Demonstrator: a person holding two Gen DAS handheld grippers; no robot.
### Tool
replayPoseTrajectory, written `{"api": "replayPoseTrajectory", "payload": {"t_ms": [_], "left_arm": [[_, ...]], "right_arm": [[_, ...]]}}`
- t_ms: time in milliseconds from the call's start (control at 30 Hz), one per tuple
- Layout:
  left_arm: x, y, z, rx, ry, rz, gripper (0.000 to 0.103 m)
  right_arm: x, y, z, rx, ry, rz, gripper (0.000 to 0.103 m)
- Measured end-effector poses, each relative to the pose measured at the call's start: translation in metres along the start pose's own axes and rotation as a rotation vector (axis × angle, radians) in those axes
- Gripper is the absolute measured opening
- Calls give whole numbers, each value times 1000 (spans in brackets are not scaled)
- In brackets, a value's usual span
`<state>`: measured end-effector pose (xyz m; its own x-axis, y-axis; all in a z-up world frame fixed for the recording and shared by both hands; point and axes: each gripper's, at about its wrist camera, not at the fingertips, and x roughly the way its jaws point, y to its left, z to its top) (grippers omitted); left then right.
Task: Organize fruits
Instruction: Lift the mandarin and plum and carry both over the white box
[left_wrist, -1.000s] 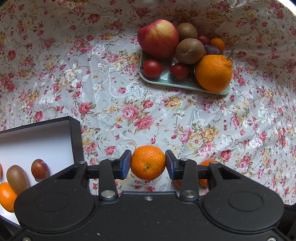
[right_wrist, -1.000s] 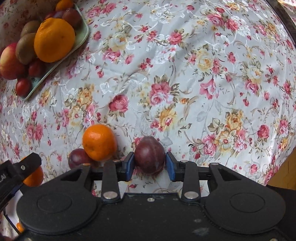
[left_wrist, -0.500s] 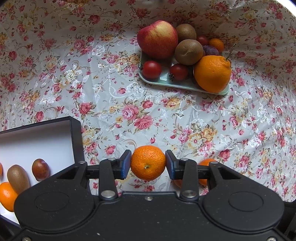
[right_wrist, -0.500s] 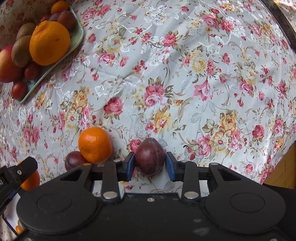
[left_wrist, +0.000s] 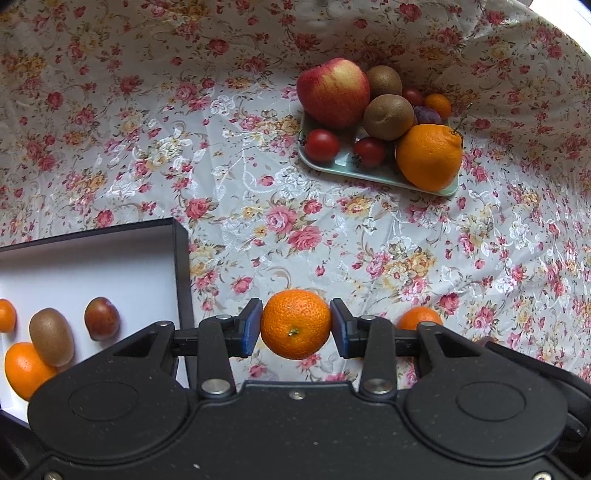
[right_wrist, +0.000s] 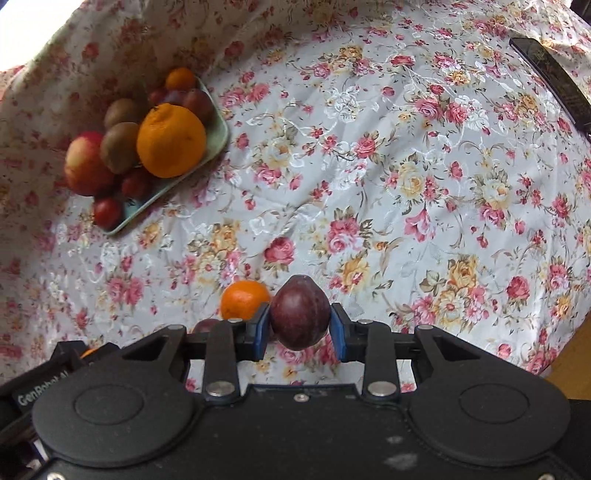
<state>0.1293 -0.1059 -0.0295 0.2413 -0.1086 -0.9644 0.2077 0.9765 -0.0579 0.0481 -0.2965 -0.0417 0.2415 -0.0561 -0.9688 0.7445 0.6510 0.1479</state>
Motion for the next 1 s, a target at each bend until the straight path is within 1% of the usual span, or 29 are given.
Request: {"api": "replayPoseTrajectory", "payload": {"t_ms": [267,433,567,800,1000], "left_arm": [[-18,19,-18,-27,-41,22,47],[-27,41,-28,-65,-52,27,47],[-31,61,-35,-93,-56,39,47],[-32,101,-44,-147,-48,63,47],[-27,131,-52,-175,-30,81,47]], "right_arm": [[-16,4,-26,-19,-25,51,34],[-25,10,-41,-49,-63,67,34],[-29,18,-54,-65,-65,84,34],[-34,48,-75,-117,-84,114,34],[-36,84,-95,-167,-94,161,34]]}}
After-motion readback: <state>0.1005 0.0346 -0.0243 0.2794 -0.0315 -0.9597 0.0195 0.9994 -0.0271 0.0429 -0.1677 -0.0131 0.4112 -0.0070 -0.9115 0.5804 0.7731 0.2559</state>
